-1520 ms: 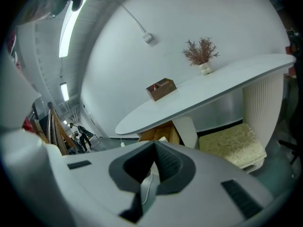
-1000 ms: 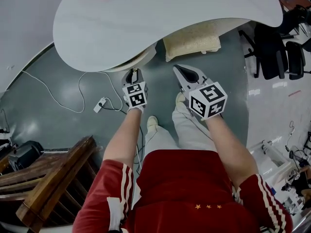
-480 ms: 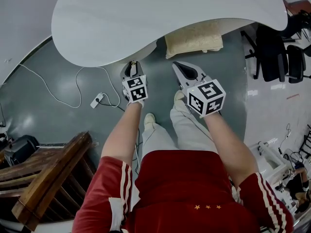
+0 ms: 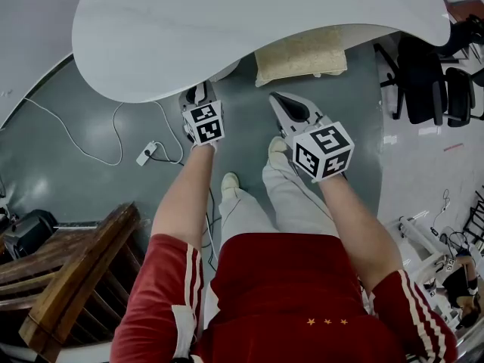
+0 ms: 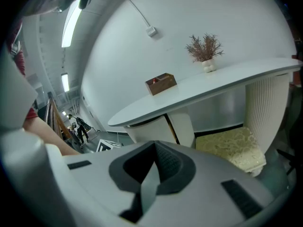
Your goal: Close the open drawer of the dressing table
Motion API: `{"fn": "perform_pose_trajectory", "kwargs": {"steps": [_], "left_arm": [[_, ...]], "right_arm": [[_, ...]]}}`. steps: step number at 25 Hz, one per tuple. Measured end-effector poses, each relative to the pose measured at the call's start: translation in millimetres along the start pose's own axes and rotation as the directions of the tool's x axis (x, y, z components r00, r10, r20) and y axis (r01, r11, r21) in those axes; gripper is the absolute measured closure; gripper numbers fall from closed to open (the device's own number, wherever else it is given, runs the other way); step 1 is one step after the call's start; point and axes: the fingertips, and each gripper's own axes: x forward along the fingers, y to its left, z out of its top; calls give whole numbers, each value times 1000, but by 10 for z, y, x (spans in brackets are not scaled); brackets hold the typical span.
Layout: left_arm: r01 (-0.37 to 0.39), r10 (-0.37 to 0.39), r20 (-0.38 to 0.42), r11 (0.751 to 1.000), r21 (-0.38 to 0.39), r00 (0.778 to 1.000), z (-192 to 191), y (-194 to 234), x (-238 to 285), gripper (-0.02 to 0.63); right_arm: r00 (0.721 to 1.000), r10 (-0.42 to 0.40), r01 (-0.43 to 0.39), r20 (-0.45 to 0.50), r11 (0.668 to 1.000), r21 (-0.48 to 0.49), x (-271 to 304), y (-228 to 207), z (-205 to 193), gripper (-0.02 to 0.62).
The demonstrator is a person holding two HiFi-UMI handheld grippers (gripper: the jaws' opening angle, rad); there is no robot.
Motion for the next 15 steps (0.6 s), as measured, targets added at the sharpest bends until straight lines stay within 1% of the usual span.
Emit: {"fn": "perform_pose_trajectory", "kwargs": {"steps": [4, 10, 15], "left_arm": [[-2, 2, -8, 1000, 0, 1000, 46, 38, 75, 506], [-1, 1, 11, 1000, -19, 1000, 118, 90, 120, 506], [24, -23, 26, 999, -38, 999, 162, 98, 94, 505]], "right_arm": [[1000, -10, 10, 2, 1000, 10, -34, 1, -11, 594], [1000, -27, 27, 10, 1000, 5, -63, -22, -2, 594], [999, -42, 42, 12, 999, 7, -52, -23, -41, 592]]}}
